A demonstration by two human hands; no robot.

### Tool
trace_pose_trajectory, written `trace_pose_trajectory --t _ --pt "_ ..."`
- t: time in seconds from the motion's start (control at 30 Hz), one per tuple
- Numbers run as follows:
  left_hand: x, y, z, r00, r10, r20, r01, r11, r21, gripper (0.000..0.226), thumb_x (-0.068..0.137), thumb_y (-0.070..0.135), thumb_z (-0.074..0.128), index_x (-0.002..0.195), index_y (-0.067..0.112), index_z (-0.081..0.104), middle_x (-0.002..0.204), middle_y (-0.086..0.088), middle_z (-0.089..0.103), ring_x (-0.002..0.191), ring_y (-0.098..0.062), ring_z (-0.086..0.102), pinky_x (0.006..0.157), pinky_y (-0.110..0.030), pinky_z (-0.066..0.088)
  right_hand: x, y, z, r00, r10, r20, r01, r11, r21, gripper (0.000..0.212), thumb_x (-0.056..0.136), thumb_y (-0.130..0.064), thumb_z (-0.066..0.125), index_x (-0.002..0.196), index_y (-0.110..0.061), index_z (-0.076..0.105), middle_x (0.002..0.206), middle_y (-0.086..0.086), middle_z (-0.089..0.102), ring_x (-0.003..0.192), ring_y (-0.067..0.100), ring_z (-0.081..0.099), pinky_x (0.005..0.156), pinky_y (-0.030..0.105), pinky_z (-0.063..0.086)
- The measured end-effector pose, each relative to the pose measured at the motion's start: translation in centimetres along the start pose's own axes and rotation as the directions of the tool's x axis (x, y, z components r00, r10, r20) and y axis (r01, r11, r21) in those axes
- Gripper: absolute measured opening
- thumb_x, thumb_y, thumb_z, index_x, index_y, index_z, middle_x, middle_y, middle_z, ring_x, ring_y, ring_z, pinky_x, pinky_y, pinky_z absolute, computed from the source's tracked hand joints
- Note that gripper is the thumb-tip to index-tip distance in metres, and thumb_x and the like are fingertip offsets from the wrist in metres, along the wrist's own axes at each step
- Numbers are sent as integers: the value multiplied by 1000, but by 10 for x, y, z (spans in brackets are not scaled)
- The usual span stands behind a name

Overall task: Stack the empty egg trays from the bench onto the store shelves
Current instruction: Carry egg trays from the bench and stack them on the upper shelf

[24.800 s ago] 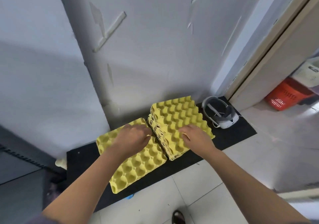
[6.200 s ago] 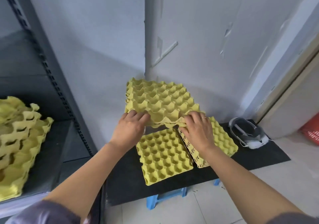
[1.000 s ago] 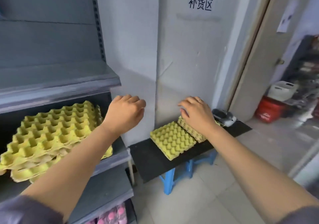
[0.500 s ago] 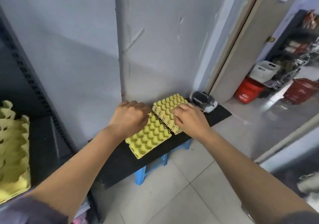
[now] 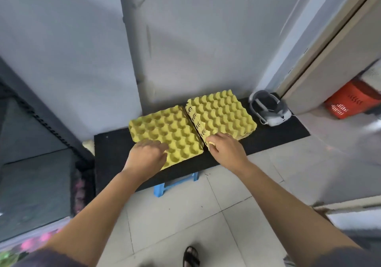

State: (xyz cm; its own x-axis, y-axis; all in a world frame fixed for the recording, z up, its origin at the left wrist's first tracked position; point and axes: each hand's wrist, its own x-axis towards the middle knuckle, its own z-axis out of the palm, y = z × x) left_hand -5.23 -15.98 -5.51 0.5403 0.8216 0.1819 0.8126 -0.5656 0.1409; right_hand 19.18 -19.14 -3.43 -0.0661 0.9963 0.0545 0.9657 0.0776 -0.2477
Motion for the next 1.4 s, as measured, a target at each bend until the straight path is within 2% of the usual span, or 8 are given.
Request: trace_pose_trajectory --t 0.2,0.6,0.73,0.93,1.17,1.23,1.3,1.4 --pt "11 0 76 997 -76 25 75 997 31 22 58 13 82 78 17 72 61 1 63 58 -25 63 55 -30 48 21 40 67 987 -2 163 0 1000 10 27 94 -20 49 118 -18 62 111 4 63 105 25 56 77 34 46" --pt "17 -26 242 981 -105 163 78 984 161 46 41 31 93 77 13 71 76 -5 67 70 -27 65 60 -36 52 68 87 214 977 66 205 -74 997 32 35 94 -16 50 129 -13 54 124 11 52 104 29 59 81 36 49" --pt "31 -28 266 975 -78 208 26 969 246 47 34 30 93 72 16 68 69 -1 59 62 -25 58 58 -32 44 81 93 241 971 94 221 -100 995 16 31 95 -19 48 125 -11 50 118 14 52 100 31 59 75 37 49" --pt "36 -39 280 994 68 82 -91 942 324 33 42 -8 72 64 13 57 61 -2 49 50 -22 46 52 -29 34 99 94 254 922 276 270 -311 946 95 35 98 -27 45 123 -2 48 94 12 58 92 30 60 69 34 44" --pt "40 -43 253 992 115 -41 -105 975 198 22 55 -3 72 64 11 59 58 -3 52 45 -22 47 50 -26 33 108 90 249 884 388 259 -414 909 53 26 92 -29 56 96 -4 61 109 15 52 87 33 58 68 33 43" --pt "39 -47 250 995 79 65 -84 993 77 21 66 16 79 83 13 68 81 -3 64 71 -24 60 67 -31 43 111 91 249 861 404 310 -449 889 88 17 90 -25 58 86 -9 55 103 16 55 81 30 56 66 32 42" --pt "33 -52 248 982 -98 161 112 991 -78 40 78 34 73 114 18 65 118 -4 60 110 -29 54 94 -39 36 113 92 250 849 410 333 -463 881 97 15 89 -22 59 83 -10 52 94 14 60 80 30 59 63 31 41" --pt "28 -56 244 855 -519 18 514 842 -164 51 84 37 66 131 22 52 140 -9 42 128 -34 38 102 -49 27 114 90 254 837 418 353 -483 868 117 15 87 -19 61 90 -5 56 92 14 62 84 31 62 64 30 42"
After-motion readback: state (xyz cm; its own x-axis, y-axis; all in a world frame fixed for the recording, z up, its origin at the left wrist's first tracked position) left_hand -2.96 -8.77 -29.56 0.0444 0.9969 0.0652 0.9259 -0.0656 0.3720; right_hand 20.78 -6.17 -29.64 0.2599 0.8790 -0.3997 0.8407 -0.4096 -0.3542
